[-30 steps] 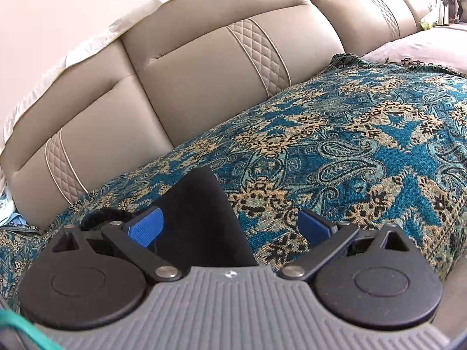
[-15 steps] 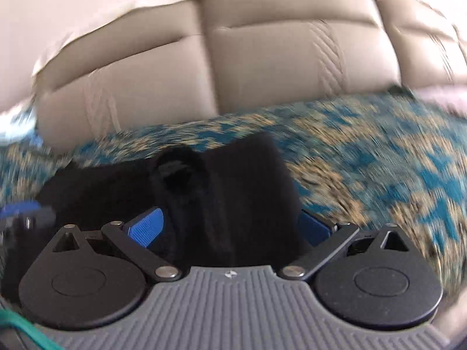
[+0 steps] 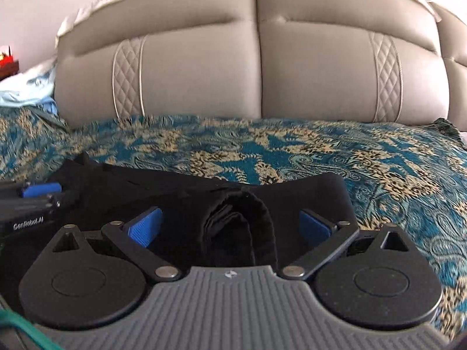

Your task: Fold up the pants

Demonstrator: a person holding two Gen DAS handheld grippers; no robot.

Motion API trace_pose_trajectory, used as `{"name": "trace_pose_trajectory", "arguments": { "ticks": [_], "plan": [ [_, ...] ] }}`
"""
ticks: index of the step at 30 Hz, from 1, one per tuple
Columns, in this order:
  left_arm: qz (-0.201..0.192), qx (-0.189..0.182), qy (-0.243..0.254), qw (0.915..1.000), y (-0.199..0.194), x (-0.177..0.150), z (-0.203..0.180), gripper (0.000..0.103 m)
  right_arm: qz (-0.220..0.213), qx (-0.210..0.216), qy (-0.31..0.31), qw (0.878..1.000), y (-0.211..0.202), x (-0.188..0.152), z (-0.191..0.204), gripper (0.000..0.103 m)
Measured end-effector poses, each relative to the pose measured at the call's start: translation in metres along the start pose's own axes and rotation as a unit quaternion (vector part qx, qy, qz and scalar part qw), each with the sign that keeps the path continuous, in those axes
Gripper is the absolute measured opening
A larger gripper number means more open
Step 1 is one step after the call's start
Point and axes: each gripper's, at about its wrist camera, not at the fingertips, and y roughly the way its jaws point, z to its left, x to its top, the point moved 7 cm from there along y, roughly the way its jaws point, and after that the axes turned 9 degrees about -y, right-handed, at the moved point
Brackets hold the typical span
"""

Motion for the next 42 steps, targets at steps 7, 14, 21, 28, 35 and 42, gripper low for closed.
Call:
{"name": "trace_pose_trajectory", "arguments": {
  "ticks": [7,14,21,28,35,42],
  "plan": [
    [-0.008,-0.007,-0.04,0.9991,0.017,0.006,0.008,0.039,0.041,0.062,-0.015,0.997,0.038,-0.001,-0.005,0.103],
    [-0.015,0.013,-0.028,0.9994,0.013,0.007,0.005,0.039,0.025,0.111,-0.01,0.993,0.022,-0.001,-0.005,0.064],
    [-0.032,0.008,-0.024,0.9992,-0.005,0.005,-0.004,0.037,-0.008,0.092,0.014,0.996,-0.003,-0.001,-0.015,0.032],
    [-0.045,-0.003,0.0,0.999,-0.008,0.005,-0.025,0.036,-0.034,0.027,0.054,0.998,-0.011,0.006,-0.049,0.03],
    [-0.038,0.001,0.028,0.9989,0.007,0.0,-0.043,0.037,-0.012,-0.024,0.073,0.997,0.003,0.006,-0.075,0.042],
    [-0.041,-0.002,0.04,0.9984,0.013,-0.001,-0.043,0.039,0.006,-0.043,0.067,0.997,0.014,0.001,-0.075,0.047]
  ]
}}
